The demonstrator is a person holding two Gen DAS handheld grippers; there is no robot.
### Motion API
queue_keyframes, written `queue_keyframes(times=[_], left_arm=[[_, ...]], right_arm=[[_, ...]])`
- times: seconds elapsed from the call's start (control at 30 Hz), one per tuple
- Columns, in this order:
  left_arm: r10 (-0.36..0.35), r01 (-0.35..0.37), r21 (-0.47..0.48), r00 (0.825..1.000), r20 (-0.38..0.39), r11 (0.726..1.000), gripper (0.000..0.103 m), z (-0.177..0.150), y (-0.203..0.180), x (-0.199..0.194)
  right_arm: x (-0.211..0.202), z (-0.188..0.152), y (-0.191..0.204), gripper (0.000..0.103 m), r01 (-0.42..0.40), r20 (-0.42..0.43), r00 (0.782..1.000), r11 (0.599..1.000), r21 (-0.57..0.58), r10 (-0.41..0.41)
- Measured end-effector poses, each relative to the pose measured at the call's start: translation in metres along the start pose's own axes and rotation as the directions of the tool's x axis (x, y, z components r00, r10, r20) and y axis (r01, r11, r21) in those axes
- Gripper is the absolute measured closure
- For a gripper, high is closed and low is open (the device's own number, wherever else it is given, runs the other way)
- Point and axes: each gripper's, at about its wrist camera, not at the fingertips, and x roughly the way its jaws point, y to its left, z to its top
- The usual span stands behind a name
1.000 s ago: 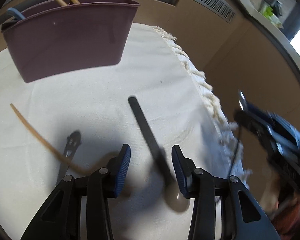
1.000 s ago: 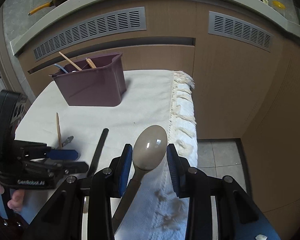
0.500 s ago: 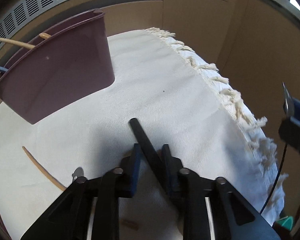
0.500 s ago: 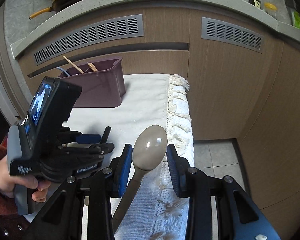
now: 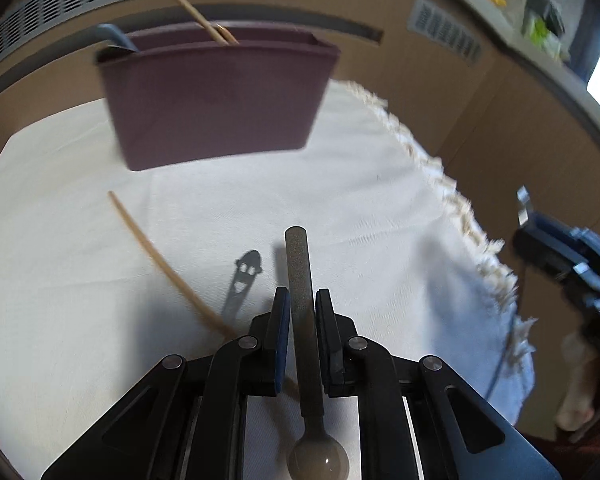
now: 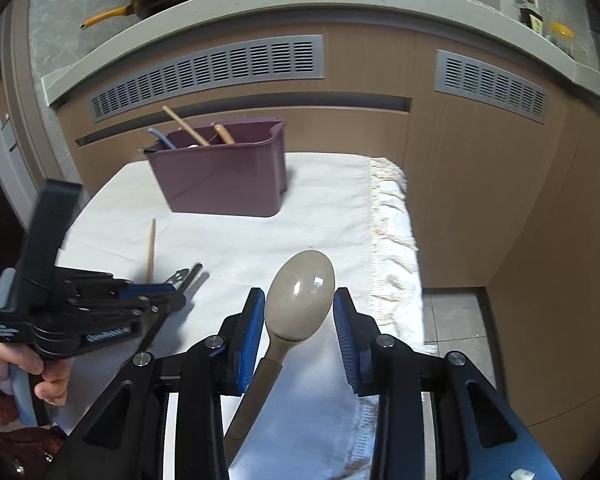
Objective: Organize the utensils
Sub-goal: 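Grasp the dark-handled spoon with the left gripper while the right holds its spoon, then lift both spoons over the purple caddy and open both grippers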
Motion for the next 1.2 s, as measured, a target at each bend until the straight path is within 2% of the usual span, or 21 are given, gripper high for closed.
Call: queue_keyframes(times=[0.17,0.27,0.47,0.83,0.93,1.03,1.2], left_arm=[[-0.026,0.031,-0.052,0.995,0.092,0.998,0.091,0.006,0.011,-0.026],[-0.039,0.050,-0.066,0.987,0.158,0.997,0.091,0.011,0.013,-0.043],[-0.042,0.054,-0.041,0.968,0.249,0.998,0.092,0.020,0.013,-0.072],[-0.044,0.064,-0.060,0.956,0.290,0.996,0.093,0.036,0.027,-0.077],[-0.050,0.074,-0.067,0.950,0.309,0.995,0.100,0.042,0.031,-0.081],[-0.045,0.076,-0.075,0.937,0.346,0.994,0.100,0.054,0.036,-0.092],[-0.060,0.095,-0.064,0.908,0.415,0.993,0.100,0.089,0.046,-0.121]], right_arm=[[0.005,0.001,0.012,0.071,-0.007,-0.011,1.000,1.000,-0.024,0.007],[0.006,0.004,0.012,0.071,-0.021,-0.015,1.000,1.000,-0.010,0.021],[0.002,0.018,0.014,0.071,-0.030,0.023,0.999,1.000,0.001,0.030],[0.008,0.050,0.024,0.071,-0.023,0.043,0.999,0.999,-0.033,0.024],[0.011,0.056,0.026,0.071,-0.015,0.044,0.999,0.999,-0.043,0.017],[0.014,0.065,0.028,0.071,-0.013,0.055,0.998,0.999,-0.053,0.015],[0.002,0.100,0.029,0.071,-0.015,0.140,0.990,0.998,-0.057,0.023]])
